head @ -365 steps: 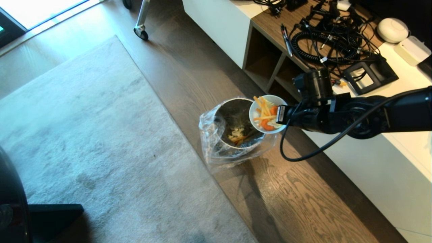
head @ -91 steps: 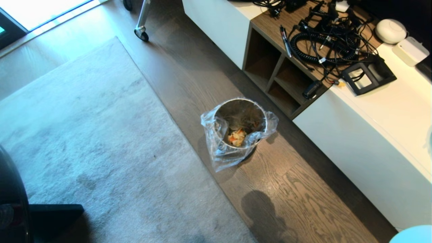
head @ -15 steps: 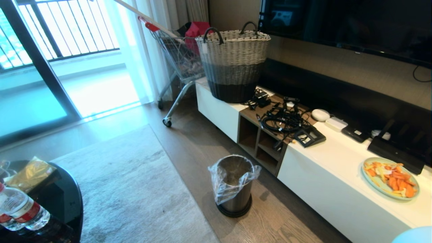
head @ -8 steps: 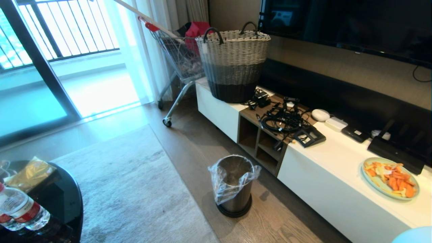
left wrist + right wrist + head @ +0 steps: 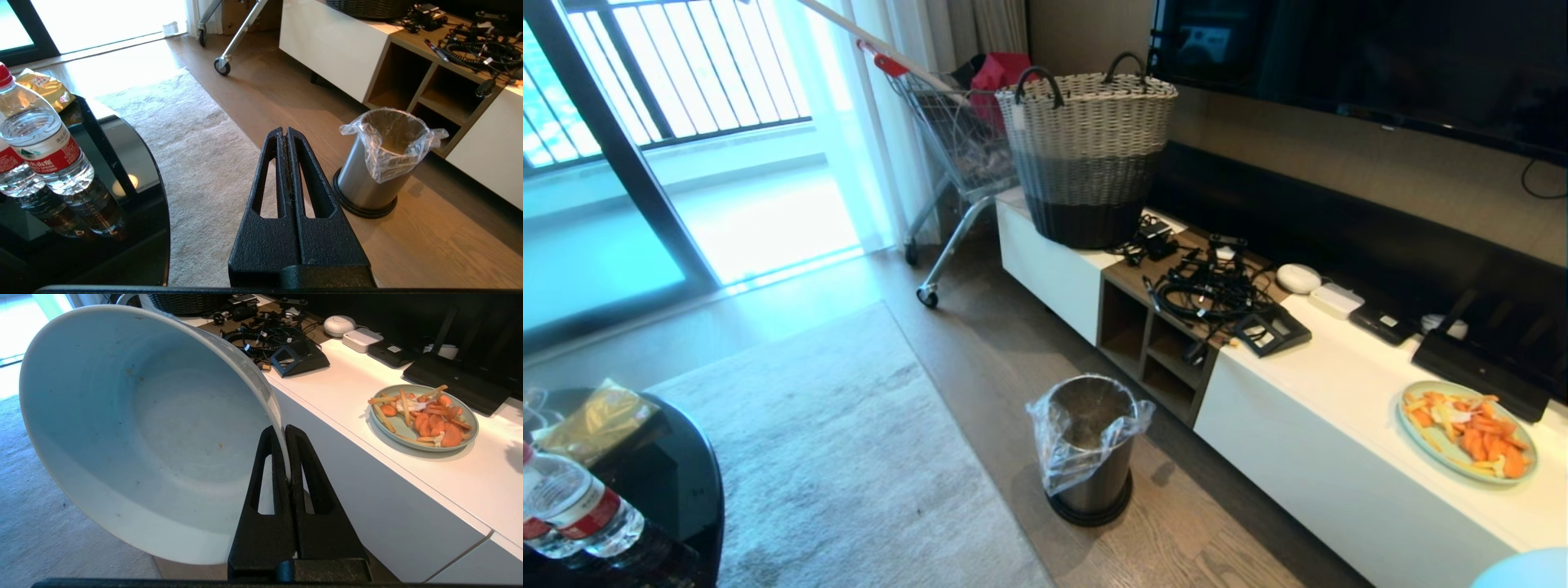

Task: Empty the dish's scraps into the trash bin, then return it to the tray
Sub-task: Put the bowl back to the table

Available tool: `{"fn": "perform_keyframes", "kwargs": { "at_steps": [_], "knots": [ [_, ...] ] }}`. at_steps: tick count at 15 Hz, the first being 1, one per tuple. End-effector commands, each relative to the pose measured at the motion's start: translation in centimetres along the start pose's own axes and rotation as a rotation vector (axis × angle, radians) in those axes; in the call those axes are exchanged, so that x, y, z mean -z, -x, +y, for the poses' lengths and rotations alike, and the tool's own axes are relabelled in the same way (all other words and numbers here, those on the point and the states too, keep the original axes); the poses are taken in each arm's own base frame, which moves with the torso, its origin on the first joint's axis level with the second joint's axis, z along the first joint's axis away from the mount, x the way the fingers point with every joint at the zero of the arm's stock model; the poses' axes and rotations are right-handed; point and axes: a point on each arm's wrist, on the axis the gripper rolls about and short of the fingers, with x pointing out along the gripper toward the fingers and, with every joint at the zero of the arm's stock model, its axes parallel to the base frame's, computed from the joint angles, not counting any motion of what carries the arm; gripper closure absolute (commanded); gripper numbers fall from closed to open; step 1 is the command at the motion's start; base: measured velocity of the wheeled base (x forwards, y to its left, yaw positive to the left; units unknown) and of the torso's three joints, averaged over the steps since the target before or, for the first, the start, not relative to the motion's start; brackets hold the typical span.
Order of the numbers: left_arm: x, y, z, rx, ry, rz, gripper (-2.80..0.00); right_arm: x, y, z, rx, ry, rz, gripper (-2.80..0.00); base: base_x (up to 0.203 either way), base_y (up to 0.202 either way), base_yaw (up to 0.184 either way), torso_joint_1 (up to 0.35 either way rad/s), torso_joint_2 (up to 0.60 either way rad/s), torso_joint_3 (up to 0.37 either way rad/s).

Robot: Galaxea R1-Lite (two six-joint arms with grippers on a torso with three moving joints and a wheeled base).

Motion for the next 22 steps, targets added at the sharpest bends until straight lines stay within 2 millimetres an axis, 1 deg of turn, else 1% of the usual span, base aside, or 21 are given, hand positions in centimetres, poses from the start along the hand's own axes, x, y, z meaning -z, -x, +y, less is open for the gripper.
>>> {"fn": "perform_keyframes", "kwargs": {
  "at_steps": [1, 12, 22],
  "knots": [
    [0.00, 0.00, 0.00, 0.000, 0.001, -0.001, 0.00, 0.00, 0.00, 0.00, 0.000, 0.000, -0.001, 0.00, 0.000, 0.000, 0.000, 0.000, 0.00, 0.000],
    [0.00, 0.00, 0.00, 0.000, 0.001, -0.001, 0.00, 0.00, 0.00, 0.00, 0.000, 0.000, -0.001, 0.00, 0.000, 0.000, 0.000, 0.000, 0.00, 0.000],
    [-0.01, -0.01, 0.00, 0.000, 0.001, 0.001, 0.00, 0.00, 0.00, 0.00, 0.000, 0.000, -0.001, 0.00, -0.179, 0.000, -0.001, 0.001, 0.00, 0.003]
  ]
}}
